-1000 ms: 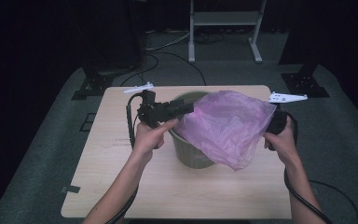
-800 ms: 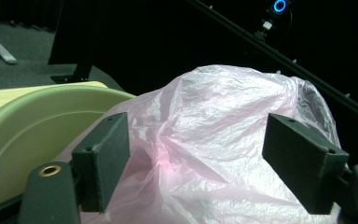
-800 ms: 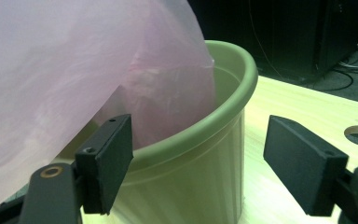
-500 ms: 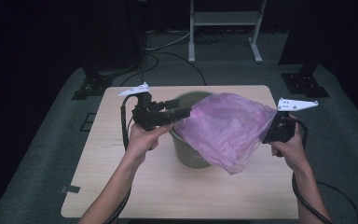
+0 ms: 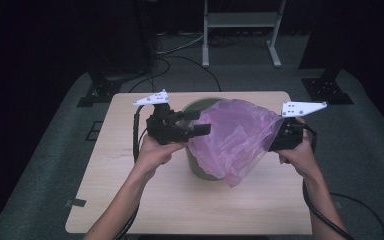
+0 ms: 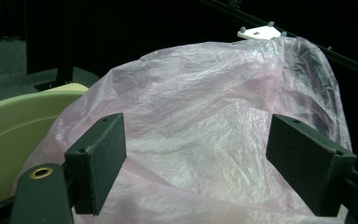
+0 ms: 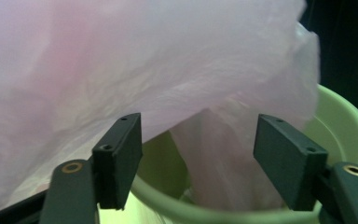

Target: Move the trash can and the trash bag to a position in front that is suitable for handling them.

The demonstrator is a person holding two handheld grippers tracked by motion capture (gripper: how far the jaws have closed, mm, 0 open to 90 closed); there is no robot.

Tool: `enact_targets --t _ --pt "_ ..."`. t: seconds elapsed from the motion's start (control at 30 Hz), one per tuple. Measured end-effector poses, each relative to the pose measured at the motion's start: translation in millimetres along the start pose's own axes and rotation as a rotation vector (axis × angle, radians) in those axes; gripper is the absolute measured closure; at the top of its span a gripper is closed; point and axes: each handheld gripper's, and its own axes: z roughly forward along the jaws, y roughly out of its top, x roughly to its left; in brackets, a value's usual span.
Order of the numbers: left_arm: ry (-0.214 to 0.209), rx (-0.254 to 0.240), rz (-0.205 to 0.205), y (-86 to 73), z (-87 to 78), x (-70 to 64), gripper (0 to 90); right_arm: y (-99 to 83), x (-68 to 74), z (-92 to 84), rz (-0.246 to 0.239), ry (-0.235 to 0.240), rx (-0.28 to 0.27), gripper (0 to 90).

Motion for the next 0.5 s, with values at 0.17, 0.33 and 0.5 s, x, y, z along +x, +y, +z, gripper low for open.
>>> enact_targets --t 0.17,0.33,0.5 --pt "-0.001 0.004 0.006 0.3 -2.1 0.6 18.9 9.1 6.2 14.3 -0.034 0.015 0.014 42.7" --pt "0.002 0.006 0.005 -0.6 -5.5 2.4 18.9 18.3 11.7 26.9 -0.059 0.015 0.034 56.0" --pt "0.015 -0.005 0.015 -1.4 -15.7 2.9 18.9 27.9 16.3 42.4 -0.076 -0.001 0.056 77.7"
